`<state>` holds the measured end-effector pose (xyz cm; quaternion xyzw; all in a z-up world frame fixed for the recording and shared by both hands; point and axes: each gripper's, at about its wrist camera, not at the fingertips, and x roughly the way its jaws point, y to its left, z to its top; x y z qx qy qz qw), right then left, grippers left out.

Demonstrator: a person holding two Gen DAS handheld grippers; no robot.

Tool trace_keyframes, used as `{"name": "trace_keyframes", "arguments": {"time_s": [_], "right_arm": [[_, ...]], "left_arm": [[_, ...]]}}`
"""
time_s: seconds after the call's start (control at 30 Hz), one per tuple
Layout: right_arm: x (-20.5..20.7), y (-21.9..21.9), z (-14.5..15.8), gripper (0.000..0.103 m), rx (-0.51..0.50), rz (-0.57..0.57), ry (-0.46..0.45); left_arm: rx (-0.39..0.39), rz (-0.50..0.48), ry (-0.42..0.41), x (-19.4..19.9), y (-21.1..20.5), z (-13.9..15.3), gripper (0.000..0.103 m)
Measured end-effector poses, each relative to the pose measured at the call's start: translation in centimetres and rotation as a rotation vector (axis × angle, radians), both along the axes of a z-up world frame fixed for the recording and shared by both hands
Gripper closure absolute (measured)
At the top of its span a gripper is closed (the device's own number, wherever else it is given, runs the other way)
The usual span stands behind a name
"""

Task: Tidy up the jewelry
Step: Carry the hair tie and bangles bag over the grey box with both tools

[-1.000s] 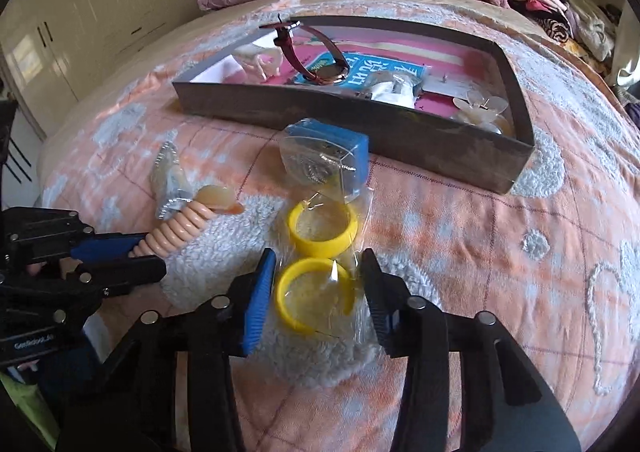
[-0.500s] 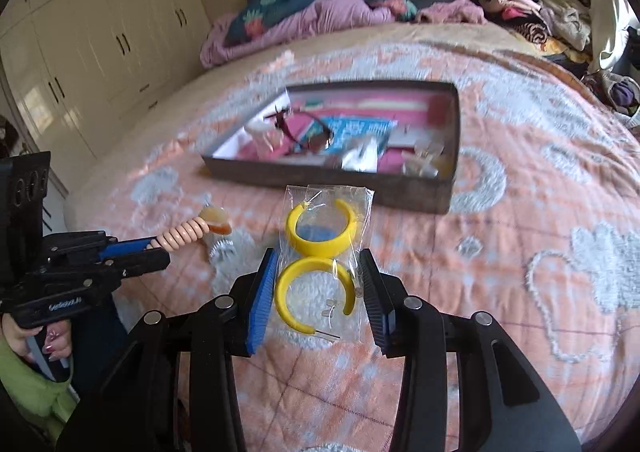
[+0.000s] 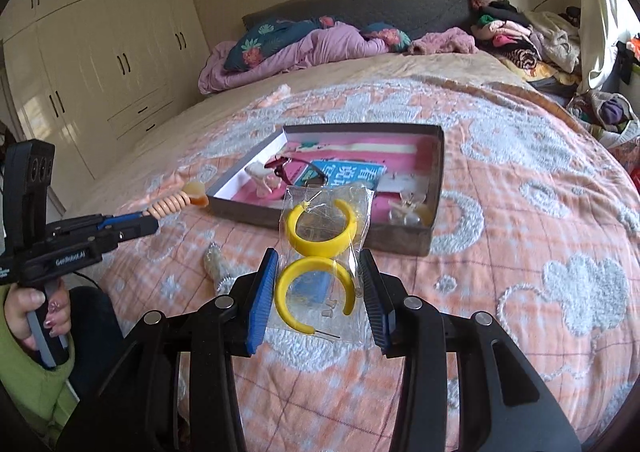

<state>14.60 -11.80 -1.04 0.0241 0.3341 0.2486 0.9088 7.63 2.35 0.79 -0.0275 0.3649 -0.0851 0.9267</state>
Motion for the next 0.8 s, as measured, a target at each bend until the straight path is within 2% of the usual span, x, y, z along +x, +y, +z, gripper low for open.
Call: {"name": "trace_keyframes", "arguments": {"time_s": [0.37, 0.8], "right_arm": [[0.4, -0.2, 1.8, 0.064, 0.001, -0.031, -0.057], [2.0, -1.0, 4.0, 0.064, 0.002, -0.066, -0.116]], "left_arm": [[0.011, -0.010, -0.090, 2.5, -0.8, 3.0, 0.093], [0.006, -0.055, -0.140, 5.1, -2.8, 4.8, 0.093]]}}
